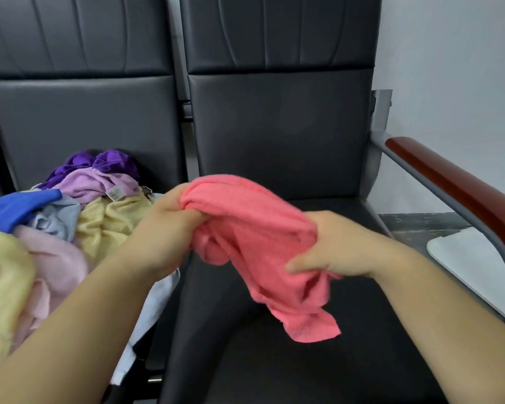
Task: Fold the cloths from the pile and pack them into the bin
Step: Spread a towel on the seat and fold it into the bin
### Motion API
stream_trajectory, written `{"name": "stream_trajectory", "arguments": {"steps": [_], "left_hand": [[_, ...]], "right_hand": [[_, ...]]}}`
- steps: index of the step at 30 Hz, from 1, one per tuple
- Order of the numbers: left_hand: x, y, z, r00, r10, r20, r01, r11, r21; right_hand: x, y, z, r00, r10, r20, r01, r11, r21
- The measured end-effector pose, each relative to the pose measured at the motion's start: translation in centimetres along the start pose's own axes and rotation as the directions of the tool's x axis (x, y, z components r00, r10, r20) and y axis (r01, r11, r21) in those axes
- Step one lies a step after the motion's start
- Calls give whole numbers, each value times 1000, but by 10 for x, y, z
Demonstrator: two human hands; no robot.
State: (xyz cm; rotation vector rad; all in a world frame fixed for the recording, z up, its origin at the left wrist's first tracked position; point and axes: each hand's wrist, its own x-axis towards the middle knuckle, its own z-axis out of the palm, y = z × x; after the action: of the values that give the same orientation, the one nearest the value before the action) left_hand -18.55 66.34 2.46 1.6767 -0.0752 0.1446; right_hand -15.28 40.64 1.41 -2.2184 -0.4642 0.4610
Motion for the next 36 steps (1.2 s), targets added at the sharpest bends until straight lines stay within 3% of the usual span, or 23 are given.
{"name": "stream_trajectory", "arguments": {"steps": [1, 3, 4, 5, 6, 8, 10, 11, 13, 15, 17, 19, 21, 22, 24, 27, 29, 31, 33, 34, 36], "left_hand": [[0, 2, 2, 1000, 7, 30, -3, 994, -113], [-1, 3, 2, 984, -19, 175, 47, 986, -158], [-3, 2, 0, 970, -39, 241, 44, 999, -14], [-3, 1, -2, 957, -73, 282, 3, 970, 241], [-2, -2, -5, 955, -109, 276, -43, 869, 492], [2, -9, -9, 973, -105, 204, -72, 705, 706], [4, -15, -12, 987, -61, 146, -41, 793, 608], [4, -16, -12, 993, -38, 112, -20, 876, 481], [3, -13, -8, 999, 3, 52, -15, 976, 218], [1, -9, -1, 996, 59, 66, -61, 998, 19], [0, -6, 2, 991, 56, 123, -55, 998, -9], [-1, -1, 0, 974, -58, 218, -13, 951, 309], [2, -2, -3, 955, -128, 267, -92, 730, 677], [4, -4, -4, 959, -107, 260, -129, 654, 746], [8, -12, -8, 976, 25, 216, -180, 650, 739], [10, -16, -17, 993, 29, 110, -66, 932, 355], [12, -11, -17, 980, 84, 179, -115, 978, 174], [20, -6, -16, 964, 133, 230, -167, 976, 138], [34, 3, -21, 961, 74, 267, -139, 962, 234], [42, 7, -25, 960, 38, 278, -143, 918, 369], [59, 17, -31, 961, -22, 277, -189, 679, 709]], "right_hand": [[3, 3, -1, 999, 41, -14, -43, 984, -173], [7, 5, -2, 991, 19, -132, -54, 964, -260], [9, 9, -3, 979, 3, -203, -41, 982, -184], [9, 10, -4, 968, -6, -250, -4, 999, -38], [8, 11, -4, 965, -12, -261, 47, 991, 127], [4, 9, -3, 976, -62, -210, 139, 917, 374], [1, 8, -3, 994, -77, -77, 103, 893, 439], [0, 8, -4, 999, -46, 4, 41, 925, 378], [1, 10, -7, 996, 54, 70, -59, 996, 69], [2, 11, -6, 993, 119, 2, -117, 977, -179], [6, 15, -7, 983, 71, -168, -96, 985, -144], [5, 17, -7, 966, 33, -256, 13, 984, 175], [0, 15, -7, 974, -24, -224, 116, 907, 405], [-1, 13, -4, 979, -48, -198, 134, 883, 449], [-2, 12, -3, 982, -76, -174, 150, 870, 470], [-9, 8, -10, 996, -56, -68, 69, 975, 211], [-11, 3, -15, 1000, -6, -31, 6, 1000, -6], [-6, -7, -20, 996, -6, -86, -6, 991, -135], [6, -12, -33, 987, -38, -156, -8, 959, -285], [13, -14, -40, 981, -48, -189, -22, 935, -353], [27, -15, -53, 967, -59, -248, -73, 867, -493]]}}
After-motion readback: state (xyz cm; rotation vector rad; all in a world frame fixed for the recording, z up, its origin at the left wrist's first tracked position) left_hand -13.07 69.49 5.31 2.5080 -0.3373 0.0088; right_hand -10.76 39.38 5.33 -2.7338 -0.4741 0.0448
